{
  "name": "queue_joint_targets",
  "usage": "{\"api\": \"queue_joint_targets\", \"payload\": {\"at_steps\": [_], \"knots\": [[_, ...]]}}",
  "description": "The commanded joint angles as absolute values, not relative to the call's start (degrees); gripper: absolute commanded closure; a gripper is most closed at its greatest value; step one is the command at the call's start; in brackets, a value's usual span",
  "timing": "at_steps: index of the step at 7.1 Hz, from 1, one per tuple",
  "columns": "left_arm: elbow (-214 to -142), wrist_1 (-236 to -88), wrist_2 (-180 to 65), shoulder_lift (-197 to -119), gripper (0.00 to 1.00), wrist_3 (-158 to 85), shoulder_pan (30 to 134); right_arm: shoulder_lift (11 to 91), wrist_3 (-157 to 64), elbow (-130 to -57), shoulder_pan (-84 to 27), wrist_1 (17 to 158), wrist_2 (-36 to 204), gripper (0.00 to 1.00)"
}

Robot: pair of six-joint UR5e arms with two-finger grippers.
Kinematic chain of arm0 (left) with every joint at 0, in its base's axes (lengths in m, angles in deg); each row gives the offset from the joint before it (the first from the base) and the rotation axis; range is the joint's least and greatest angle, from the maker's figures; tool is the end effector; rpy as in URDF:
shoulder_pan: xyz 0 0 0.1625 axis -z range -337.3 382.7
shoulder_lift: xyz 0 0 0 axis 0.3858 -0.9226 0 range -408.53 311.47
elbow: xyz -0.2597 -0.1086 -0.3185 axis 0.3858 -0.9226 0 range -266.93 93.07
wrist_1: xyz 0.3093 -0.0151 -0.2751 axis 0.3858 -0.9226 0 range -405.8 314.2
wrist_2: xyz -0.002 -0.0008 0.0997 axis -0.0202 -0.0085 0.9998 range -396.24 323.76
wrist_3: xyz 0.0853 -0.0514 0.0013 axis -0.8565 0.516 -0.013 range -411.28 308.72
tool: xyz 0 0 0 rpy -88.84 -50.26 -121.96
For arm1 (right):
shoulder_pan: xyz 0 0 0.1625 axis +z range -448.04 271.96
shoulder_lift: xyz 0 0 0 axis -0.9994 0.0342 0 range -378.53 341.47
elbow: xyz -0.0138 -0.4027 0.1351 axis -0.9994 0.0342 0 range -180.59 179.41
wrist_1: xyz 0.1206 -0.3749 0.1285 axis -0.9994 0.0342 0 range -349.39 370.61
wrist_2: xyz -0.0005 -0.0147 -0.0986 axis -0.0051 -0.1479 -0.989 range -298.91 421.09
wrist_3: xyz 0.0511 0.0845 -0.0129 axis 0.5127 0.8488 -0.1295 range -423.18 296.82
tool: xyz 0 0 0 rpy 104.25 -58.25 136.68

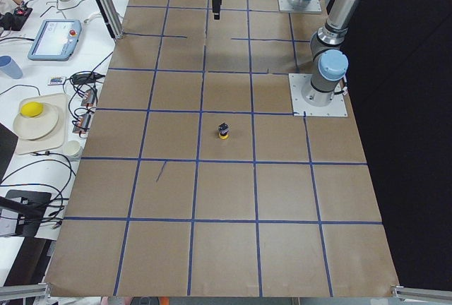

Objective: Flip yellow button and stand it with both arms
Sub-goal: 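Lower the left gripper onto the yellow button and close on its base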

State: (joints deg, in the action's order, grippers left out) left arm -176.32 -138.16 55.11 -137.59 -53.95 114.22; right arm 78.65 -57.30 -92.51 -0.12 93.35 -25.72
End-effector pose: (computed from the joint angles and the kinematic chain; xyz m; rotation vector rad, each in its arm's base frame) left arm -0.1437 -0.4797 0.4971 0.1145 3.1158 0.0225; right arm 0.1231 -0.4383 0.5172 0.2158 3.0791 0.0568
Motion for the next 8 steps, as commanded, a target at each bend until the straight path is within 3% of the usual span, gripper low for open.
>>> {"api": "queue_joint_targets", "payload": {"at_steps": [1,4,8], "knots": [[-178.49,-137.74,55.51,-137.04,0.0,-55.14,114.1,78.94,-57.21,-92.43,-0.24,92.88,-26.09,0.0],[-180.26,-136.42,55.25,-137.3,0.03,-62.22,109.04,78.49,-57.55,-93.4,-0.41,93.5,-27.57,0.0],[-194.03,-126.87,55.51,-138.17,0.02,-85.99,85.43,78.67,-56.68,-95.51,-0.86,93.84,-31.1,0.0]]}}
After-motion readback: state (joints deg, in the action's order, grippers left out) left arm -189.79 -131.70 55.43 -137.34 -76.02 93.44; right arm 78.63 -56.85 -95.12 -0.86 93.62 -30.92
